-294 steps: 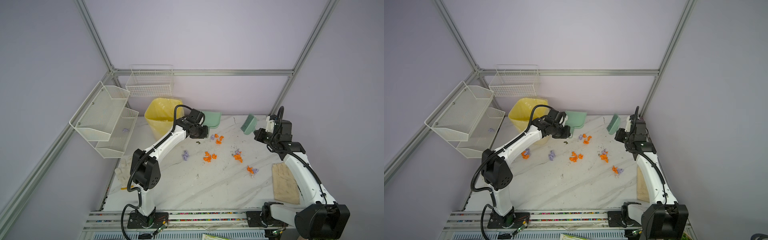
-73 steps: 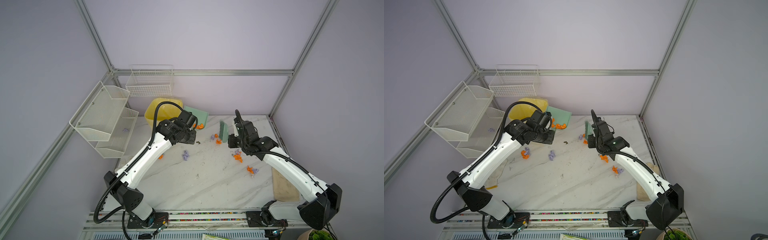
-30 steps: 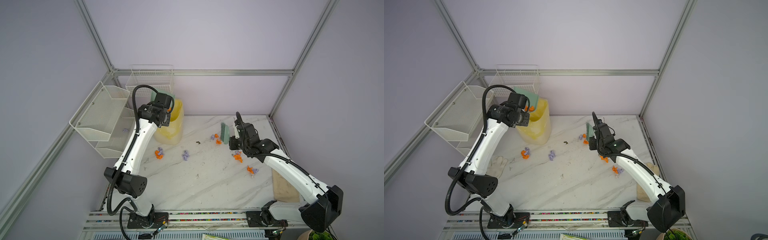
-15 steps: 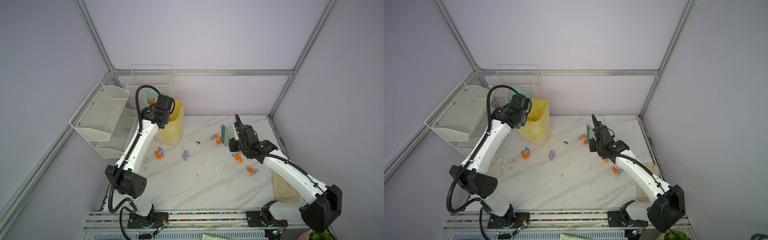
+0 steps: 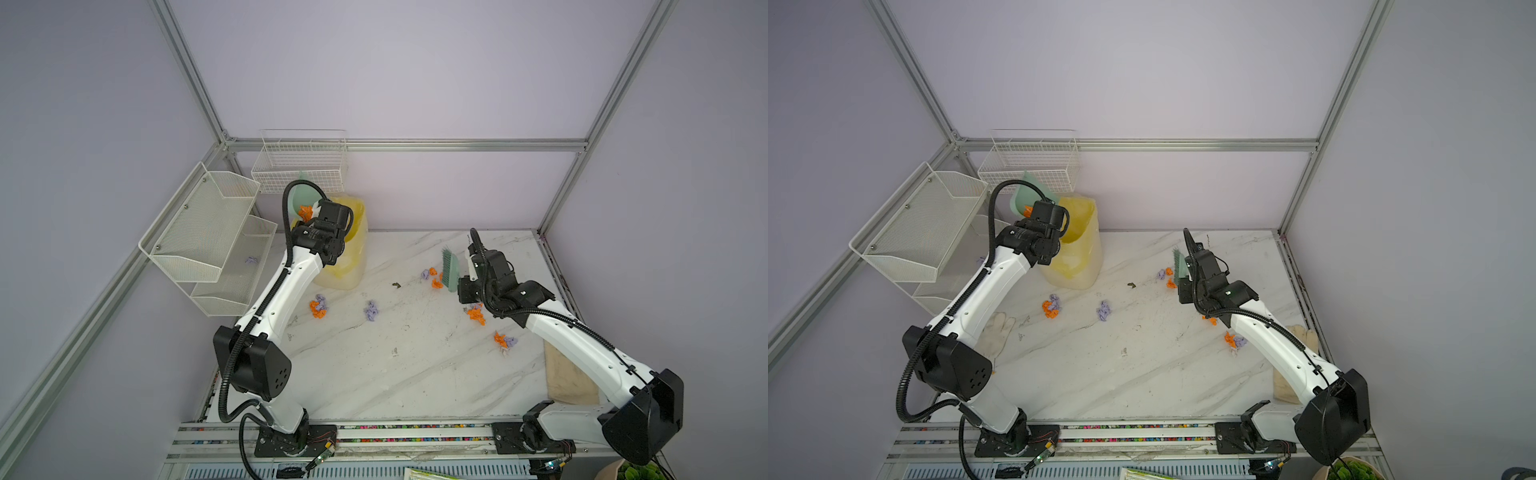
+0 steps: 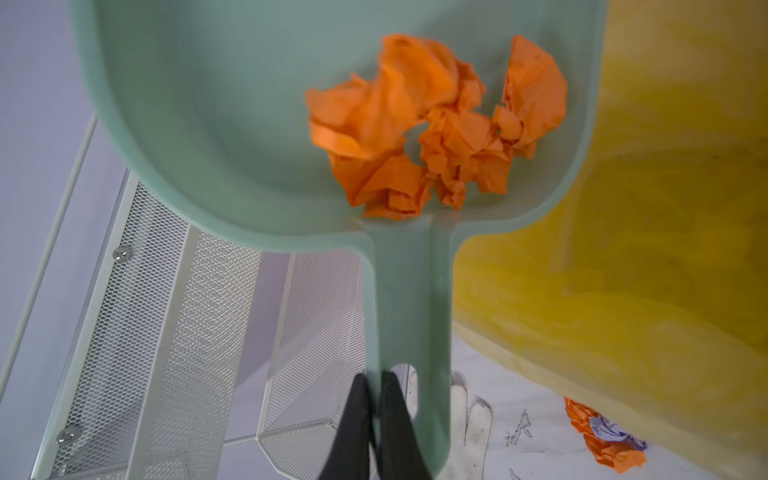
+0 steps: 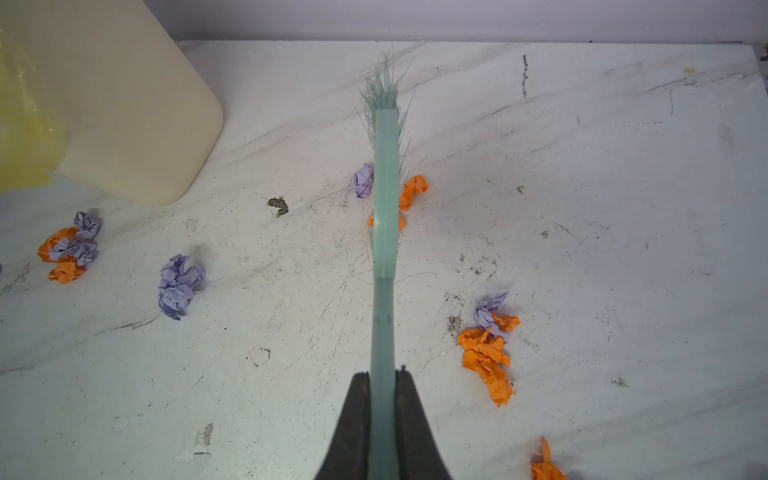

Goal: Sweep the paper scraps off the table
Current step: 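Tip the dustpan over the yellow bin with the left gripper to empty scraps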

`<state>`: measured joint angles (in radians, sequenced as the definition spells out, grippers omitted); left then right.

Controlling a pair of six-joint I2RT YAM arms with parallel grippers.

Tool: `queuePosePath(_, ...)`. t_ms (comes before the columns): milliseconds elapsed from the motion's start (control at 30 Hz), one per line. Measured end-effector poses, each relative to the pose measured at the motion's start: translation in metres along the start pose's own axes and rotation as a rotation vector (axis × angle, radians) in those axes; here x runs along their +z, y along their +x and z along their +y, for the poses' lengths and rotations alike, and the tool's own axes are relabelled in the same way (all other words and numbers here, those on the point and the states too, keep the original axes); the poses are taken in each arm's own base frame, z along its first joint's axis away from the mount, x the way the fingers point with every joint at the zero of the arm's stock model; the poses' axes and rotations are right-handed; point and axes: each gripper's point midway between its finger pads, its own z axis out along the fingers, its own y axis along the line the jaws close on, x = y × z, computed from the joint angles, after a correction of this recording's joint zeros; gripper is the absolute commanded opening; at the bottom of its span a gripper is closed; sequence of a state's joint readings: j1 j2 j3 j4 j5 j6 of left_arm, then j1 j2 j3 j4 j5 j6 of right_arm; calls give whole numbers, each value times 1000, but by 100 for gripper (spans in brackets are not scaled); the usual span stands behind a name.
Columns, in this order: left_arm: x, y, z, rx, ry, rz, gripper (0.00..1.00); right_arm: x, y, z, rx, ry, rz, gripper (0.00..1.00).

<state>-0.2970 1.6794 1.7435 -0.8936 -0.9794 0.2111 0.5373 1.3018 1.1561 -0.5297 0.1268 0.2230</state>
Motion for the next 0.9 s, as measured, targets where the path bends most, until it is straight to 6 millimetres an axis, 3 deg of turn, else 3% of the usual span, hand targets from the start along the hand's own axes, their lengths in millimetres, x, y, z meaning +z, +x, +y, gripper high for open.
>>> queuePosePath(233, 10, 0, -10, 125, -92, -23, 0, 4, 0, 1, -9, 0, 1, 0)
queuePosePath(400, 7, -6, 3, 153, -163, -29, 0, 5, -2, 1, -16, -1, -4, 0)
queuePosePath(633, 4, -8, 5, 230, -247, -21, 0, 5, -2, 2, -23, -2, -7, 0)
queuePosePath(900, -13, -16, 23, 234, -293, -57, 0, 5, -2, 2, -25, -1, -8, 0)
